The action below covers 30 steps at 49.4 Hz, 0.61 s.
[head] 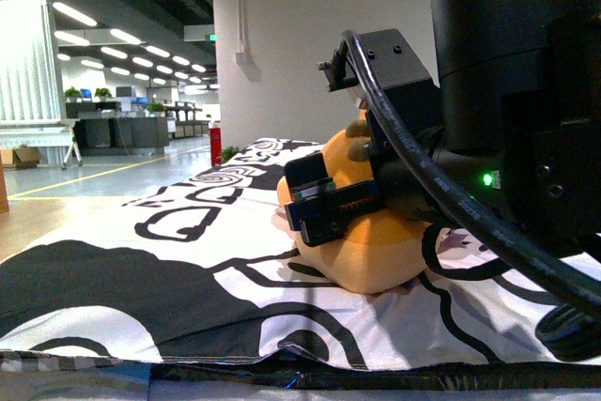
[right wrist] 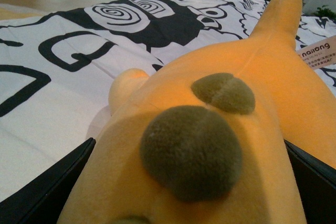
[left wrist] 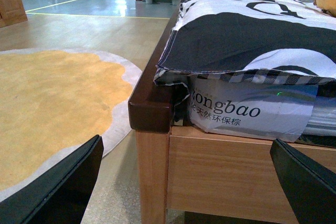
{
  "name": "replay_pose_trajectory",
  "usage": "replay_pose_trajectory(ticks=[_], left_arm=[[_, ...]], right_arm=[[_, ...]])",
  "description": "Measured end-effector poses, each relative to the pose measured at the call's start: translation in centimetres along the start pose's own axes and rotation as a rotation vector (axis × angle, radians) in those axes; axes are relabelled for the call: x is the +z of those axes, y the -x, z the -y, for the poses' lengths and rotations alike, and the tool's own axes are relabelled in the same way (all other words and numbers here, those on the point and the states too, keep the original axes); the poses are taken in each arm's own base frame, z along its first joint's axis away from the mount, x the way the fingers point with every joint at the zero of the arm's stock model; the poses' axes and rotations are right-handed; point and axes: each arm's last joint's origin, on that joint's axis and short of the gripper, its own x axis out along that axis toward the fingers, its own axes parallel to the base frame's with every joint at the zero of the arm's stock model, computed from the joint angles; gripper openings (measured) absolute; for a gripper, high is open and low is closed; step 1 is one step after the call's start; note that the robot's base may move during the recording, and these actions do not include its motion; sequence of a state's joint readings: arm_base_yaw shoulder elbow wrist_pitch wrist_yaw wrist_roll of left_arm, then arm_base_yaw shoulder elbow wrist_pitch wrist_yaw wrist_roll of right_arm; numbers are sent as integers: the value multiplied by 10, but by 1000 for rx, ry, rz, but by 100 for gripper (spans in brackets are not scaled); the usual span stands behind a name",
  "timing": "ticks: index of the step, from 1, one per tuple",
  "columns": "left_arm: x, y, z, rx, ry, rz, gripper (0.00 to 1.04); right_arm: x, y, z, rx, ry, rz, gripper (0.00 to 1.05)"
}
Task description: Put away toys
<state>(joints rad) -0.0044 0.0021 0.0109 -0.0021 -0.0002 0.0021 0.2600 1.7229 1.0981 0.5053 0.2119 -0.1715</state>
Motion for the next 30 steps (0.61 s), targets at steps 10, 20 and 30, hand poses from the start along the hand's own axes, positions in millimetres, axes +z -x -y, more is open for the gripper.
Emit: replay_pose_trajectory(ticks=[10, 20, 30], left_arm=[[0, 0, 0, 0, 0, 0, 99], [0, 0, 0, 0, 0, 0, 99], [0, 0, 0, 0, 0, 0, 99]], right_arm=[[-1, 3, 7, 26, -47, -13, 62], [7, 11, 15, 58, -115, -16, 39], [24, 25, 24, 97, -186, 2, 18]])
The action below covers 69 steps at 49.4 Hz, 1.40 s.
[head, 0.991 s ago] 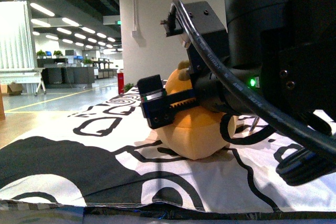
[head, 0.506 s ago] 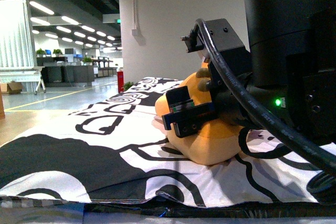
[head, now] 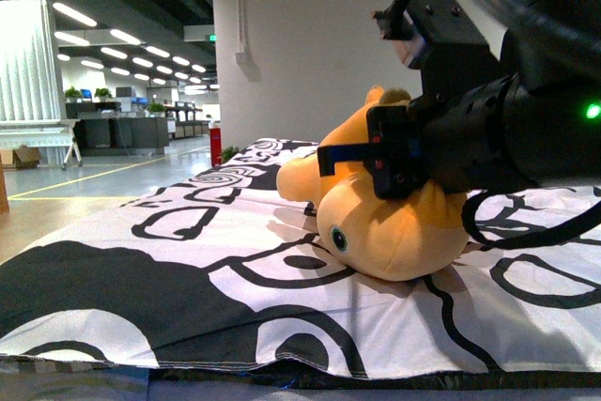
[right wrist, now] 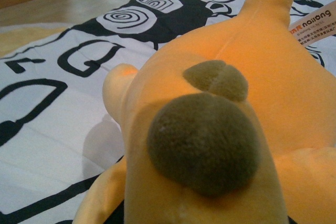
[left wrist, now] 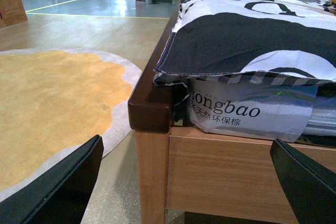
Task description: Put away toys
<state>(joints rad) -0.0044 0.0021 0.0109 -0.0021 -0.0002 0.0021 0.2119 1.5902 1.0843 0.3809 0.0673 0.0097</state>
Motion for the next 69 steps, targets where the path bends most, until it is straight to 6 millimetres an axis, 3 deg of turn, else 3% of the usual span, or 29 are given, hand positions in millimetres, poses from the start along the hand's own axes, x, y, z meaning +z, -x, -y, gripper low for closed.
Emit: replay_pose_trajectory(ticks=[10, 16, 26, 45, 55, 69], left_arm=[[0, 0, 0, 0, 0, 0, 99], [0, 0, 0, 0, 0, 0, 99], [0, 0, 0, 0, 0, 0, 99], [0, 0, 0, 0, 0, 0, 99], [0, 0, 0, 0, 0, 0, 99], [0, 0, 0, 0, 0, 0, 99]], right_arm=[[28, 24, 11, 48, -88, 63, 17], [53, 52, 20, 90, -115, 147, 17], [68, 93, 41, 119, -123, 229, 17], [44, 155, 67, 125, -127, 274, 17], [15, 183, 79, 80, -129, 280, 17], [-24, 219, 75, 83, -154, 263, 17]])
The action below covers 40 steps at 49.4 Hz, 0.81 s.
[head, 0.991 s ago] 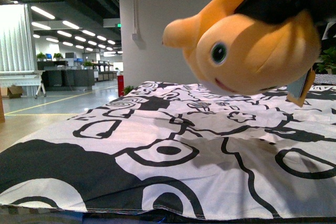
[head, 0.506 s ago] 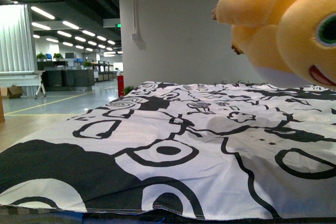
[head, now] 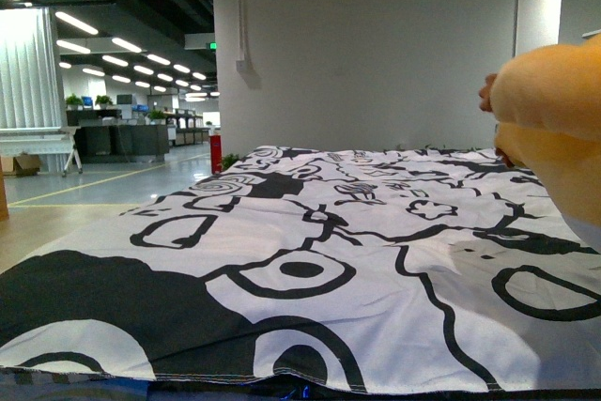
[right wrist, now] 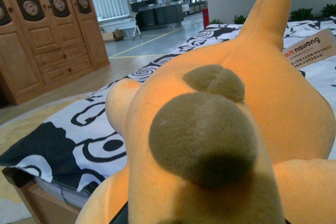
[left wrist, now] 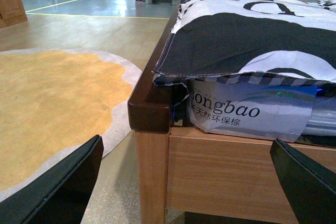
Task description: Put away toys
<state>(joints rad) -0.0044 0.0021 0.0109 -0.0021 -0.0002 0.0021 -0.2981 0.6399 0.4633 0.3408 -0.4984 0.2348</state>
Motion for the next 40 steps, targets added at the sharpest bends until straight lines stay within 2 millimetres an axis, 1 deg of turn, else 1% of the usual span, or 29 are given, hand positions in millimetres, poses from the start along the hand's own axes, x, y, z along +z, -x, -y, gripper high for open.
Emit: replay_pose_trajectory(ticks=[5, 13, 18, 24, 30, 40], left_arm=[[0, 0, 0, 0, 0, 0, 99], [0, 0, 0, 0, 0, 0, 99], [0, 0, 0, 0, 0, 0, 99], [0, 0, 0, 0, 0, 0, 99], [0, 0, 0, 0, 0, 0, 99], [0, 0, 0, 0, 0, 0, 99]], right_arm=[[-14, 16, -6, -8, -2, -8, 17], [-30, 32, -14, 17, 15, 9, 17], [-38, 40, -17, 0, 26, 40, 17], [-58, 51, -23, -13, 39, 79, 17], [-72, 54, -23, -11, 30, 77, 17], [-86, 56, -22, -23, 17, 69, 17]])
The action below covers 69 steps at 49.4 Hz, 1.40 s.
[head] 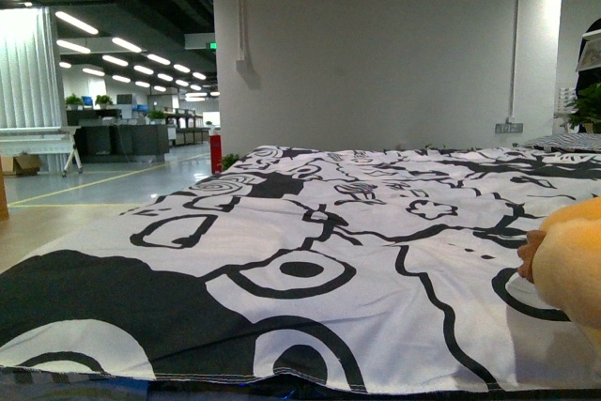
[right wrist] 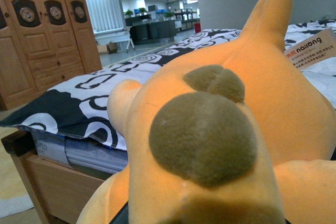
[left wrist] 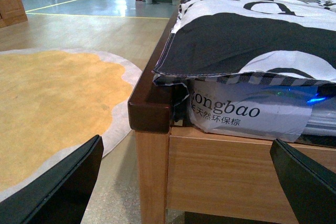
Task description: Put away toys
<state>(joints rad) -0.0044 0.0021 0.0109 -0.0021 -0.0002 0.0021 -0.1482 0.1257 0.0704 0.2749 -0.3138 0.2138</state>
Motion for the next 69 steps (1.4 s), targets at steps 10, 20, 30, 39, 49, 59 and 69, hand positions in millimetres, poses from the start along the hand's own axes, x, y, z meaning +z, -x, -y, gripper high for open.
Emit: replay_pose_trajectory(ticks=[10, 20, 30, 39, 49, 59, 69], left_arm=[[0, 0, 0, 0, 0, 0, 99], [0, 0, 0, 0, 0, 0, 99], [0, 0, 0, 6, 0, 0, 99], [0, 0, 0, -1, 0, 0, 99], [0, 0, 0, 4, 0, 0, 99], [0, 0, 0, 1, 0, 0, 99], [0, 0, 0, 1, 0, 0, 99]], right_arm=[[-6, 1, -3, 14, -12, -18, 17], [-6, 1, -3, 11, -10, -17, 17], [-6, 1, -3, 19, -10, -18, 17], [-7, 1, -3, 9, -11, -18, 17], [-7, 1, -3, 14, -9, -17, 17], [-7, 1, -3, 12, -8, -17, 17], [-7, 1, -3, 10, -6, -18, 17]])
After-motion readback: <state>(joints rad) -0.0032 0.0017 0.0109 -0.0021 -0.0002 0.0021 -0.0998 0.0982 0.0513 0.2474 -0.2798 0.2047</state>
